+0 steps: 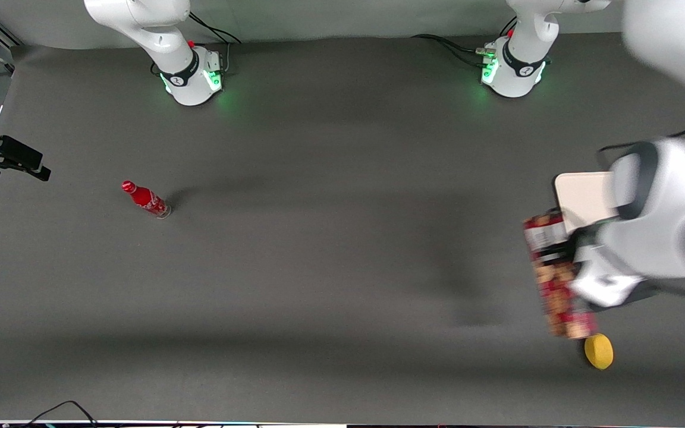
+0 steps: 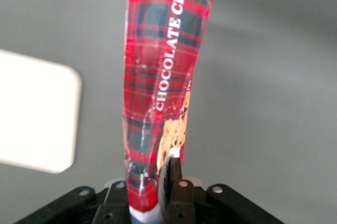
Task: Place red cookie box on tray
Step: 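Lift the cookie box and carry it over the white tray, then lower the box onto the tray and open the left gripper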
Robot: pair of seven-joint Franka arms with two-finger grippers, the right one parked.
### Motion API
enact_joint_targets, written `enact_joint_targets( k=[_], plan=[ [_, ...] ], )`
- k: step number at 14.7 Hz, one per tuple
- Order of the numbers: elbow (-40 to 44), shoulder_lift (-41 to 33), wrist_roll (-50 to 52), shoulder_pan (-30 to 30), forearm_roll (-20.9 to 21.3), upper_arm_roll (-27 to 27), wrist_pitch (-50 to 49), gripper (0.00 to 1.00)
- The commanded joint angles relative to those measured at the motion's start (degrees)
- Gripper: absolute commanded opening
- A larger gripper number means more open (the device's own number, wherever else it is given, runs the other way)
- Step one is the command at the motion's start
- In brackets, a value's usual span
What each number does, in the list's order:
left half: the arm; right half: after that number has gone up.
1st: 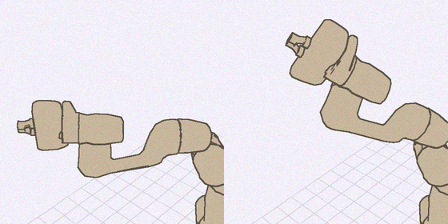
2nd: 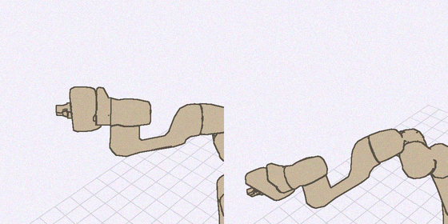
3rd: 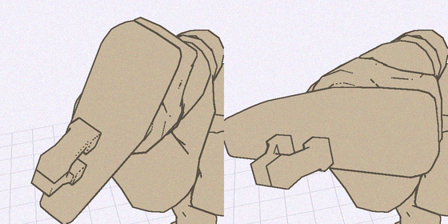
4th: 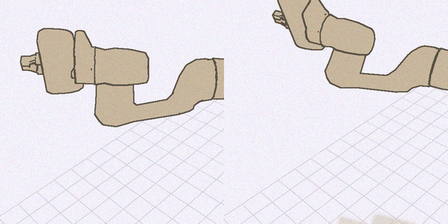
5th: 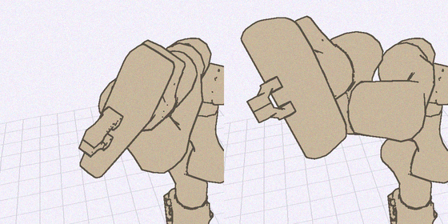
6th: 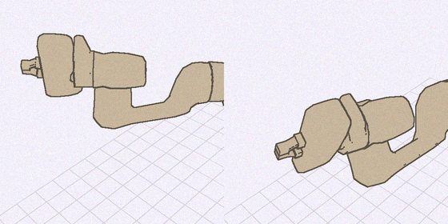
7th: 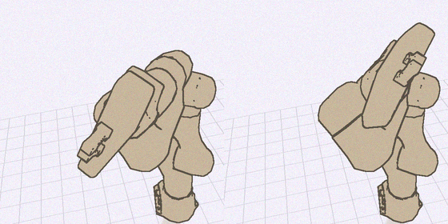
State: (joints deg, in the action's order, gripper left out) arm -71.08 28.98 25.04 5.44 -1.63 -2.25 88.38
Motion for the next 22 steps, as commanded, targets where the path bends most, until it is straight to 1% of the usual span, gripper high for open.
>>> enact_joint_targets(
  k=[1,3,5,6,8,10,12,13,14,15,17,20,22],
  plan=[
    [-2.04,-5.85,-7.49,0.27,-0.92,12.50,-6.02,0.00],
    [-2.13,-5.95,-16.73,0.27,-0.74,19.18,-6.99,0.00],
    [-4.48,-5.43,-29.89,0.27,0.04,26.04,-5.51,0.00],
    [-6.94,-5.25,-35.79,0.27,0.14,29.20,-3.33,0.00],
    [-14.83,-5.42,-44.42,0.18,0.05,34.31,3.60,0.00],
    [-23.79,-5.77,-47.96,0.01,-1.35,38.27,12.12,0.00],
    [-31.18,-5.69,-50.42,-0.87,-2.84,39.60,20.73,0.00],
    [-33.92,-5.51,-53.05,-1.57,-2.94,39.95,24.95,0.00],
    [-35.51,-4.81,-55.16,-2.36,-3.72,39.96,28.30,0.00],
    [-37.36,-3.76,-57.27,-3.15,-5.56,39.96,31.82,0.00],
    [-39.21,-1.66,-62.01,-3.94,-7.24,40.57,36.75,0.00],
    [-39.31,1.34,-69.65,-6.40,-12.15,40.92,40.01,0.00],
    [-39.31,3.27,-73.01,-7.37,-14.97,41.88,42.21,0.00]
  ],
)
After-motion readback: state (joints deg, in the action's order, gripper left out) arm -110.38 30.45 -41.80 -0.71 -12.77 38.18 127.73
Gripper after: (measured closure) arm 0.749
